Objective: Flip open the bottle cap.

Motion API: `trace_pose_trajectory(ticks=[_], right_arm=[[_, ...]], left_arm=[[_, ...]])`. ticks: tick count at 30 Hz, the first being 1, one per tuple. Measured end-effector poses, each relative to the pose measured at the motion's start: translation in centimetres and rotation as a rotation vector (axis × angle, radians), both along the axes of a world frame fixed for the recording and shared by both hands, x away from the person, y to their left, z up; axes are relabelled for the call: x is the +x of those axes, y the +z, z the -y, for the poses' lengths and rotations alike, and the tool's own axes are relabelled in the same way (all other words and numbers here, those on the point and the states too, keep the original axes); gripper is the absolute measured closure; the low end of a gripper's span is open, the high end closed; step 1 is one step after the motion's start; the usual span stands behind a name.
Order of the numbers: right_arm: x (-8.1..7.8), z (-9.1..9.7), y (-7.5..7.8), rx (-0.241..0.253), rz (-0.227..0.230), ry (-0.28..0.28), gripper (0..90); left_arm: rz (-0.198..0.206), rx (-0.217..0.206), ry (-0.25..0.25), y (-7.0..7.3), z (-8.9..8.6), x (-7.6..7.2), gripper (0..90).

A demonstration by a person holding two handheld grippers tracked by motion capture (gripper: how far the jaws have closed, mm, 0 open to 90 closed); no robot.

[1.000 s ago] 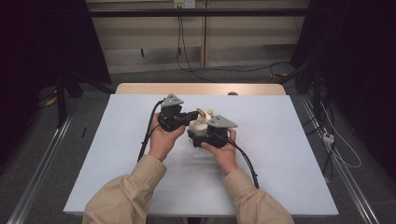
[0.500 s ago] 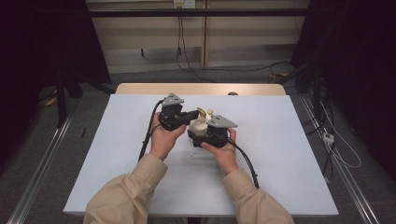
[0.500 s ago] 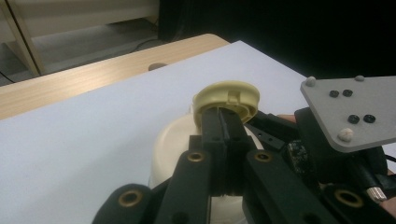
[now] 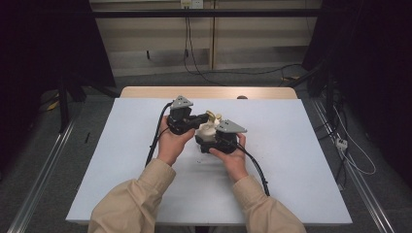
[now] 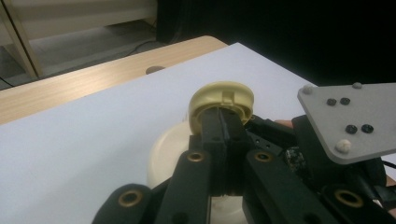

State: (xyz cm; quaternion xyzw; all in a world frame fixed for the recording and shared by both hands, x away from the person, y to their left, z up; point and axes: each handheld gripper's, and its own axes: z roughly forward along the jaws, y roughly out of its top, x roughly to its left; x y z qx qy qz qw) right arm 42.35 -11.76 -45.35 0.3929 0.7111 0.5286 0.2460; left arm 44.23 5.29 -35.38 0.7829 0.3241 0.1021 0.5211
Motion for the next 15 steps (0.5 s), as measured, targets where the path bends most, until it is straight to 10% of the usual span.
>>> trace_pose_trajectory(ticks=[15], right_arm=[[0.01, 0.00, 0.01, 0.000, -0.001, -0.001, 7.3]], left_arm=[[-0.004, 0.005, -0.006, -0.02, 0.44, 0.21, 90.0]])
